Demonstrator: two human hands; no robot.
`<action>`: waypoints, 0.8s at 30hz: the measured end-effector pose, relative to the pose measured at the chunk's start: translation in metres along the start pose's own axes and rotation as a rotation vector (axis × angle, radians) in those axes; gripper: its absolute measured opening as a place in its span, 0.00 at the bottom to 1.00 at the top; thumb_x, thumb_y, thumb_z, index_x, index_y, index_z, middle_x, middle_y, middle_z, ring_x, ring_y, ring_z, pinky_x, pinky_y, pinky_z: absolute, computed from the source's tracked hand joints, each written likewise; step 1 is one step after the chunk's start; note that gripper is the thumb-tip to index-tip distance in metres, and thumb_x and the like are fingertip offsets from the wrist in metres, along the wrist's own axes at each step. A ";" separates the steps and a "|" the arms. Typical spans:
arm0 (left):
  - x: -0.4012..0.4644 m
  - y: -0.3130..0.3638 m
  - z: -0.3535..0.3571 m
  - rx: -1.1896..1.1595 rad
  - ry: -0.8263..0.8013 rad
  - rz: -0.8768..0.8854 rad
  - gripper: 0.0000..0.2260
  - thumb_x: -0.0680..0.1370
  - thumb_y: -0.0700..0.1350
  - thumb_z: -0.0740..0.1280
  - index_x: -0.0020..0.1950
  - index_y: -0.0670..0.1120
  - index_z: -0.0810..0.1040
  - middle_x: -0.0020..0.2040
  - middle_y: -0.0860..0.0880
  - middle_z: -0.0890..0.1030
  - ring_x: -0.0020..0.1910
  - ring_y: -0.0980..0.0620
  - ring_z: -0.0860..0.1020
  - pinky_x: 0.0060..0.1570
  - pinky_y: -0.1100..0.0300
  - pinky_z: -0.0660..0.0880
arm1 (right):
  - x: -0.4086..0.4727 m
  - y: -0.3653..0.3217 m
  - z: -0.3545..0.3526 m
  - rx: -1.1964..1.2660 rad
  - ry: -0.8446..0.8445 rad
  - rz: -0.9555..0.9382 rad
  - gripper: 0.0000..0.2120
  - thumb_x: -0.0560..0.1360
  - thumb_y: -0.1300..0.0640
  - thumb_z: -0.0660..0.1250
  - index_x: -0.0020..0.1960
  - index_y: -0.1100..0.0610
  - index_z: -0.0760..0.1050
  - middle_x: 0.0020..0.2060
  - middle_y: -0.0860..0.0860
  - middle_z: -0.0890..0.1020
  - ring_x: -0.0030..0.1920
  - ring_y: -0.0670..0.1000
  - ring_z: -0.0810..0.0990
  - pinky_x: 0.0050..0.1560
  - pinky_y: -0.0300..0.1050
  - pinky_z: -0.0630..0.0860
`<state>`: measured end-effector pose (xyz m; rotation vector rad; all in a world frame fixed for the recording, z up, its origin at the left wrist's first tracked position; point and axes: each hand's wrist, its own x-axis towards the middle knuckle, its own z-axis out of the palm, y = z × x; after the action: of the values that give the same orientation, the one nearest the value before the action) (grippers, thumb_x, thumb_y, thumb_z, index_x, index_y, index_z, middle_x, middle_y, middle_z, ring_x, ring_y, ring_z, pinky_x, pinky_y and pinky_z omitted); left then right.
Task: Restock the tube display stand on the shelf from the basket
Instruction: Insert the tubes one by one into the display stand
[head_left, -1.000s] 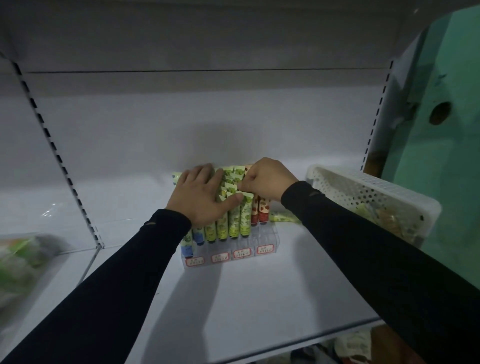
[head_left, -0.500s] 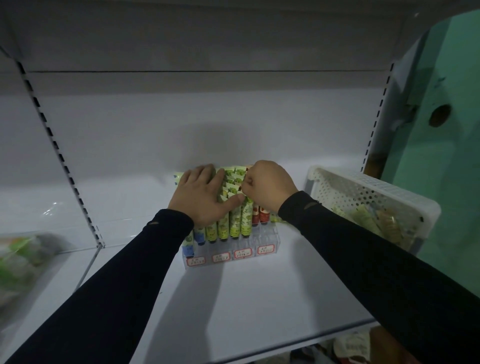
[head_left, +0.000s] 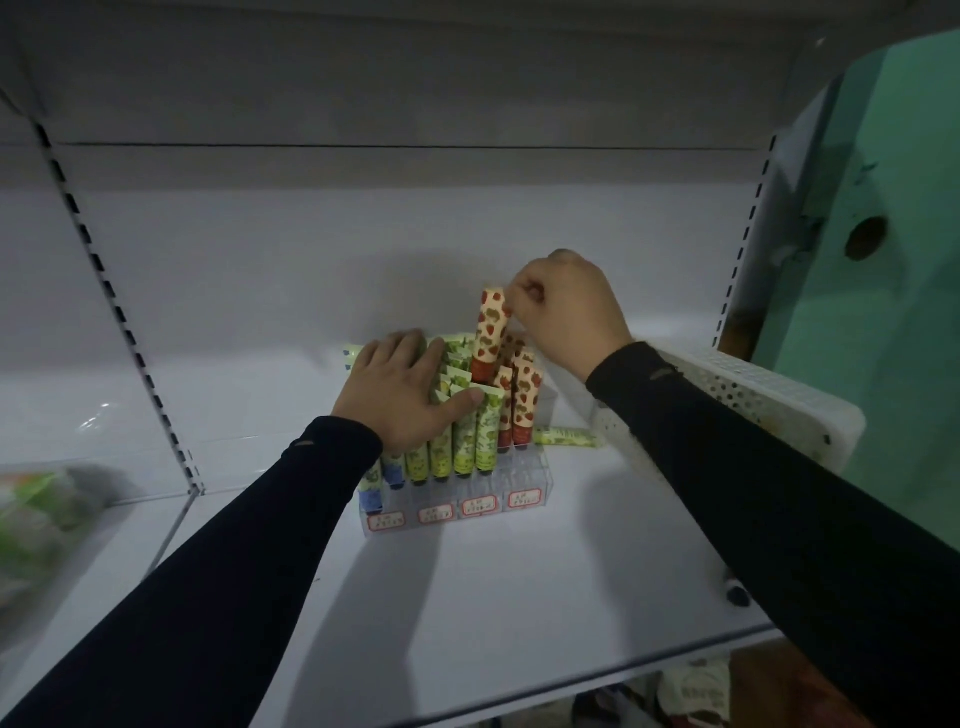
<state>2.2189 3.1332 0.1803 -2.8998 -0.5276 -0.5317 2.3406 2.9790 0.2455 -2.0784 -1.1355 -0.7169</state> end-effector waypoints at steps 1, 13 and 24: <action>0.000 0.000 0.000 -0.002 -0.004 -0.001 0.39 0.76 0.73 0.46 0.79 0.51 0.56 0.79 0.45 0.56 0.78 0.46 0.52 0.74 0.49 0.48 | -0.001 0.003 -0.005 0.013 0.022 -0.004 0.09 0.78 0.56 0.62 0.45 0.58 0.79 0.43 0.52 0.76 0.40 0.49 0.74 0.40 0.35 0.62; 0.002 -0.006 -0.009 -0.027 -0.074 0.007 0.43 0.72 0.76 0.45 0.80 0.52 0.54 0.80 0.45 0.55 0.78 0.44 0.52 0.75 0.47 0.48 | -0.061 0.031 -0.015 0.197 -0.137 0.117 0.09 0.80 0.56 0.62 0.49 0.60 0.77 0.40 0.52 0.83 0.38 0.51 0.83 0.44 0.51 0.80; -0.003 -0.001 -0.008 -0.029 -0.085 0.008 0.40 0.74 0.73 0.50 0.80 0.50 0.54 0.80 0.45 0.54 0.78 0.44 0.51 0.75 0.49 0.49 | -0.082 0.044 0.023 0.124 -0.089 0.054 0.09 0.80 0.58 0.61 0.48 0.62 0.77 0.39 0.56 0.82 0.39 0.55 0.80 0.41 0.49 0.74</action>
<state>2.2130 3.1311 0.1867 -2.9618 -0.5234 -0.4203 2.3430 2.9371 0.1594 -2.0445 -1.1379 -0.5196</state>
